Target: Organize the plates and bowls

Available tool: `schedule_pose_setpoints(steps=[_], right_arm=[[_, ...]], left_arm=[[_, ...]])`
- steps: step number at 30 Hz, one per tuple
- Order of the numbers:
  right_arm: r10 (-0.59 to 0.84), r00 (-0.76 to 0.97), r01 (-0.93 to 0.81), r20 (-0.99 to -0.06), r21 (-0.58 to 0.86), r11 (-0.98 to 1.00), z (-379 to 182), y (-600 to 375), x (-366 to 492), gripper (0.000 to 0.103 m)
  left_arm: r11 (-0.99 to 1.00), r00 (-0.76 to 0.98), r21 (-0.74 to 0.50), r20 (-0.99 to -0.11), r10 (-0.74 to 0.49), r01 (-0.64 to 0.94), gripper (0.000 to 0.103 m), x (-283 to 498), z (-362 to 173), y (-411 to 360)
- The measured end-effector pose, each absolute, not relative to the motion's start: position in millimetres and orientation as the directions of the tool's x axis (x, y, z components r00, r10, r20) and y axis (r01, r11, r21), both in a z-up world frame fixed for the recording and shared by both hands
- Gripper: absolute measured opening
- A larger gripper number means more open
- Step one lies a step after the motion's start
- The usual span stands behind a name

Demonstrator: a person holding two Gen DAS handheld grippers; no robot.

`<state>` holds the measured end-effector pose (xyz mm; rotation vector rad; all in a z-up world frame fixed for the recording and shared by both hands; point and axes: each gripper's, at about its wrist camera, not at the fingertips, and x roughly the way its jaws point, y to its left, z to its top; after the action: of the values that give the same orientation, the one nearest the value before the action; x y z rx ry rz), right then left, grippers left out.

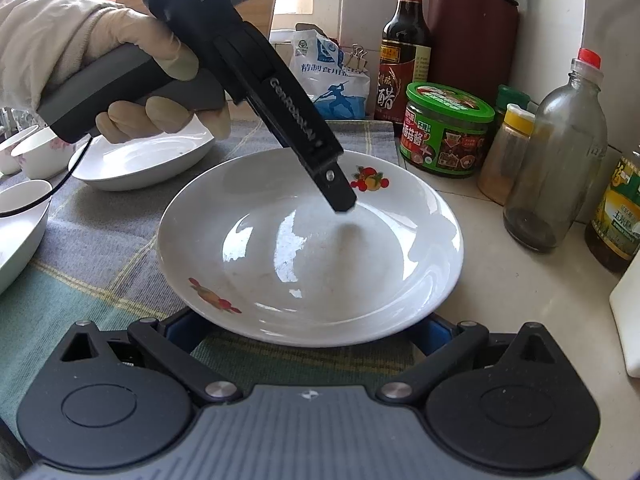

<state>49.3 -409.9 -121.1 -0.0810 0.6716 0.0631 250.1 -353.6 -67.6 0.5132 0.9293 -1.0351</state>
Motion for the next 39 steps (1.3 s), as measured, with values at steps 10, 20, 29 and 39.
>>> schedule_pose_setpoints(steps=[10, 20, 29, 39], right_arm=[[-0.008, 0.766, -0.033, -0.642, -0.052, 0.998, -106.6, -392.2, 16.2, 0.103], [0.033, 0.783, 0.011, -0.622, 0.067, 0.998, -92.5, -362.3, -7.6, 0.103], [0.051, 0.799, 0.021, -0.599, 0.113, 0.993, -79.5, -309.7, -21.0, 0.103], [-0.009, 0.758, 0.113, -0.653, 0.118, 0.987, -80.7, -261.5, -31.8, 0.103]], left_arm=[[0.57, 0.406, -0.009, -0.693, -0.596, 0.821, 0.087, 209.9, 10.3, -283.4], [0.693, 0.644, 0.105, -0.489, -0.588, 0.713, 0.098, 120.1, 42.2, -187.0], [0.79, 0.695, 0.059, -0.52, -0.497, 0.61, 0.099, 60.3, 19.2, -93.2], [0.813, 0.66, 0.014, -0.592, -0.462, 0.582, 0.099, 12.0, -12.9, -16.2]])
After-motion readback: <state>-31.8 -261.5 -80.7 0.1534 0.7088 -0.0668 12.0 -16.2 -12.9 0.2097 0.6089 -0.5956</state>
